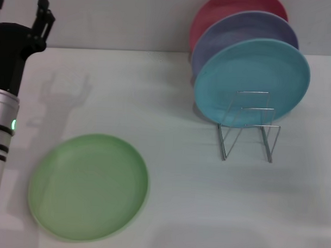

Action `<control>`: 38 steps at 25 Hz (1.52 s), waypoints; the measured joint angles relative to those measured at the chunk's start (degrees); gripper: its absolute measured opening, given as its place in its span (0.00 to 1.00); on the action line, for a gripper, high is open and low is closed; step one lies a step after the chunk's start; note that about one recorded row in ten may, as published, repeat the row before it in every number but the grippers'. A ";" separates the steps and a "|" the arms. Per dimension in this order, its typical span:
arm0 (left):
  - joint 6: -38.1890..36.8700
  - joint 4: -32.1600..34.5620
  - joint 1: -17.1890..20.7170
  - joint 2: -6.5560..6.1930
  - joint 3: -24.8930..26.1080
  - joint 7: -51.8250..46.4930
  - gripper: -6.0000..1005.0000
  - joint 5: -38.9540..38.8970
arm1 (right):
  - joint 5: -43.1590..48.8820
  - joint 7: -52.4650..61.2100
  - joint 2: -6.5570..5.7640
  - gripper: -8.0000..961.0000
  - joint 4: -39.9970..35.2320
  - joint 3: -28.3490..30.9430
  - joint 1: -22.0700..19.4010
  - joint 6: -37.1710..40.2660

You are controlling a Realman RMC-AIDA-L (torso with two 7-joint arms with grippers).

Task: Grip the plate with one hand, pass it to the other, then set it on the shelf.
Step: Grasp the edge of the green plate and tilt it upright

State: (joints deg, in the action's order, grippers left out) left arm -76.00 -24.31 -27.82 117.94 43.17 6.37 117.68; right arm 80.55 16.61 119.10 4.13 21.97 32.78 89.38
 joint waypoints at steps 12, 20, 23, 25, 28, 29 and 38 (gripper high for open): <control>44.25 -30.84 9.77 -3.76 19.95 18.46 0.83 4.98 | 0.05 -0.01 -0.01 0.61 0.12 -0.10 -0.13 0.00; 76.12 -47.65 15.69 0.22 38.10 23.72 0.83 11.09 | 0.05 -0.18 -0.02 0.61 0.36 -0.09 0.10 0.01; 86.23 -49.56 15.30 0.21 42.74 23.69 0.83 11.01 | 0.05 -0.30 -0.01 0.61 0.35 -0.08 0.12 0.00; 91.97 -49.89 14.58 0.25 45.80 23.69 0.83 11.10 | 0.05 -0.33 -0.01 0.61 0.35 -0.08 0.23 -0.02; 99.70 -50.02 13.56 0.33 49.99 23.37 0.83 11.49 | 0.05 -0.38 -0.01 0.61 0.35 -0.08 0.28 -0.03; 101.34 -50.04 13.30 0.34 51.03 23.13 0.83 11.87 | 0.04 -0.45 -0.02 0.61 0.35 -0.08 0.32 -0.04; 107.51 -50.21 10.95 0.39 56.04 13.38 0.76 31.10 | 0.04 -0.52 -0.14 0.61 0.35 -0.08 1.02 -0.08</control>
State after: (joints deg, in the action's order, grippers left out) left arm 31.51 -74.52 -16.86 118.33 99.21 19.76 148.79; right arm 80.60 16.09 118.96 4.48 21.89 33.80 89.29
